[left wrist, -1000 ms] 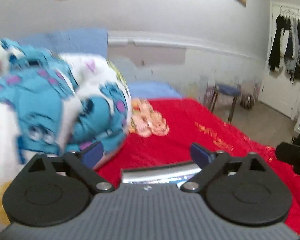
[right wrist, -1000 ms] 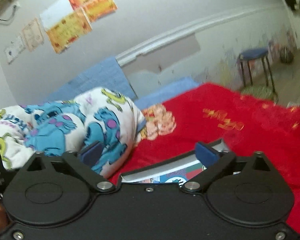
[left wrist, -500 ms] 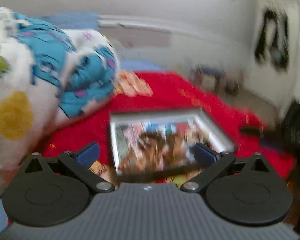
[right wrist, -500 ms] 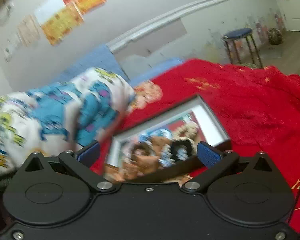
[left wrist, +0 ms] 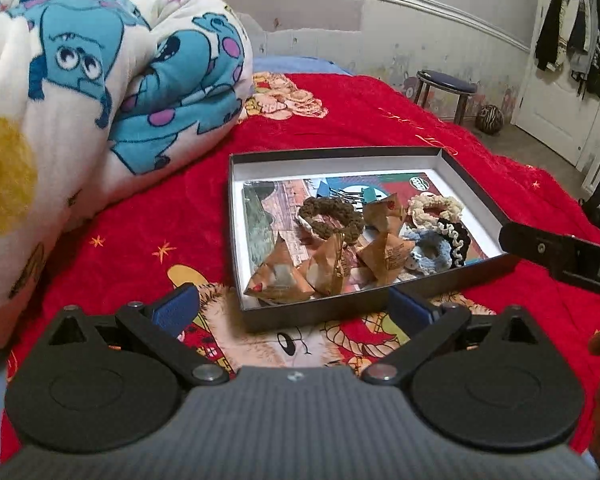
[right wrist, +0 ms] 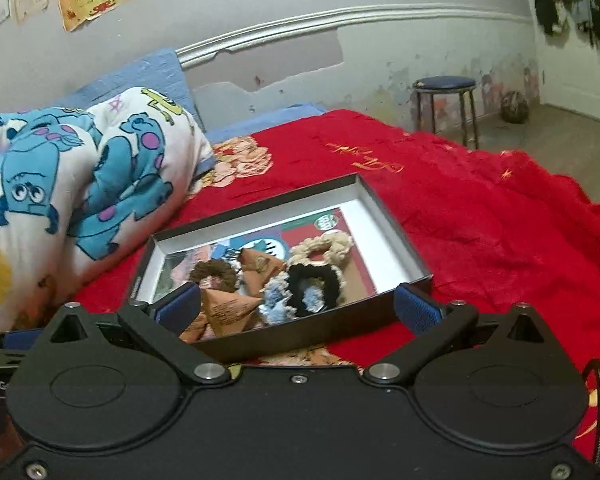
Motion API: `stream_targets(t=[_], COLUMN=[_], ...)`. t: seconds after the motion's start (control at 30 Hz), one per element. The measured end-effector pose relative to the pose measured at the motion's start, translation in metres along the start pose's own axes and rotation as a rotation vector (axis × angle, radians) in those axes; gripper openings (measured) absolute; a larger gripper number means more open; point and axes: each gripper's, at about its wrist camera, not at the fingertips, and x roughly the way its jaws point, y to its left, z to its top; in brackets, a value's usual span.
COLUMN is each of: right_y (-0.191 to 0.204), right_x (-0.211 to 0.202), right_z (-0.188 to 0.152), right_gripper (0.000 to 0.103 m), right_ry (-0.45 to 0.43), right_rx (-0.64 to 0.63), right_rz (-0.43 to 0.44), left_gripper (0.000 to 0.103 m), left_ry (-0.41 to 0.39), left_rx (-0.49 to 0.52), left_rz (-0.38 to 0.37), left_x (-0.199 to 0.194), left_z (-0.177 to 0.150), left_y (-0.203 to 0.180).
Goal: Organize objects
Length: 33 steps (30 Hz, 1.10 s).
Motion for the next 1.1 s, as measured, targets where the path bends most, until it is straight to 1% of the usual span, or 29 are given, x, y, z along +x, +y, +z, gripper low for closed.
stream_targets(t=[0.1, 0.27, 0.47, 0.6, 0.8, 1.1], right_y=[-0.001, 0.000, 0.005, 0.005, 0.009, 0.009], right_x=[0.004, 0.009, 0.007, 0.008, 0.007, 0.010], right_z=[-0.001, -0.003, -0.004, -0.004, -0.005, -0.005], right_gripper=[0.103, 0.103, 0.103, 0.103, 0.103, 0.103], right_ry=[0.006, 0.038, 0.034, 0.040, 0.032, 0.042], right_rx=[-0.011, -0.025, -0.043, -0.027, -0.056, -0.056], right_rz=[-0.022, -0.016, -0.010, 0.001, -0.003, 0.002], left_gripper=[0.103, 0.103, 0.103, 0.103, 0.103, 0.103], left_ry=[0.018, 0.017, 0.023, 0.016, 0.020, 0.026], left_rx=[-0.013, 0.014, 0.019, 0.027, 0.029, 0.031], left_rz=[-0.015, 0.006, -0.013, -0.008, -0.002, 0.004], left_x=[0.002, 0.003, 0.001, -0.001, 0.000, 0.002], left_z=[0.000, -0.001, -0.001, -0.002, -0.002, -0.003], left_y=[0.002, -0.001, -0.003, -0.005, -0.005, -0.005])
